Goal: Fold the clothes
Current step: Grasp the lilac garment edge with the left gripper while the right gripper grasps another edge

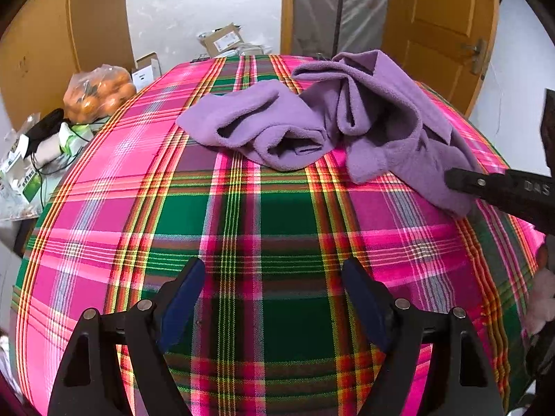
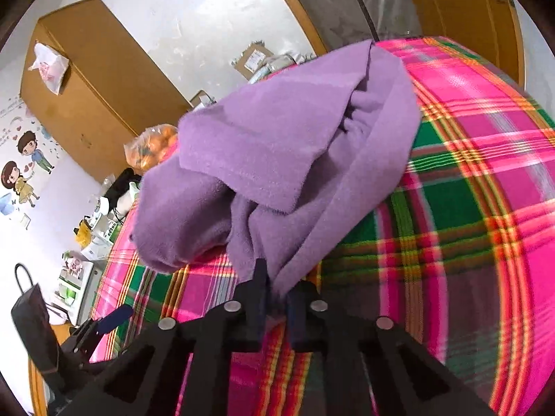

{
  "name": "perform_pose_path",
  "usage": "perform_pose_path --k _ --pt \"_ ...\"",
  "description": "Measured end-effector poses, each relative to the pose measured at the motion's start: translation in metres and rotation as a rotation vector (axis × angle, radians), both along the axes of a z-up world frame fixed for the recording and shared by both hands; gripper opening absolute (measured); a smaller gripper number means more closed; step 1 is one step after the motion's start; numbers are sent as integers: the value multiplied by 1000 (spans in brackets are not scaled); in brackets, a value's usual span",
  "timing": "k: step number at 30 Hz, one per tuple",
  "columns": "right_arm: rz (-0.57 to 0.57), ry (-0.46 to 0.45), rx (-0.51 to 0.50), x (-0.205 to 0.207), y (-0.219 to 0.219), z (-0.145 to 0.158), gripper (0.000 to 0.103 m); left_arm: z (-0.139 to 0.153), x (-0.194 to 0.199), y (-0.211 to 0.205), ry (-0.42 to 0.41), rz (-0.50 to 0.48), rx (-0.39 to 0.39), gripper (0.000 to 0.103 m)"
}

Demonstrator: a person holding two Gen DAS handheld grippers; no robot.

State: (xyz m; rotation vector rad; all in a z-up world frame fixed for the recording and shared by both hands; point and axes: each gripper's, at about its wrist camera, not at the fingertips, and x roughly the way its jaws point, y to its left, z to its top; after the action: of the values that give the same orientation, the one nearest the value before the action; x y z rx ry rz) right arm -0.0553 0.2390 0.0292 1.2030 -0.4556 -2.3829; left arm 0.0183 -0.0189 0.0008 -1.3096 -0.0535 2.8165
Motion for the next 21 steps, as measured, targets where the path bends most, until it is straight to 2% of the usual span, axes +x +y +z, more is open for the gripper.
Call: perform_pose_path --k 3,10,18,21 --pt "15 33 -25 23 13 15 7 3 6 -1 22 -34 35 74" --pt "43 115 -61 79 37 50 6 29 30 22 125 -189 148 74" --pt "1 51 -67 88 65 33 6 30 14 39 96 -238 221 73" --pt "-5 40 -66 89 71 31 6 26 4 45 59 -264 250 50"
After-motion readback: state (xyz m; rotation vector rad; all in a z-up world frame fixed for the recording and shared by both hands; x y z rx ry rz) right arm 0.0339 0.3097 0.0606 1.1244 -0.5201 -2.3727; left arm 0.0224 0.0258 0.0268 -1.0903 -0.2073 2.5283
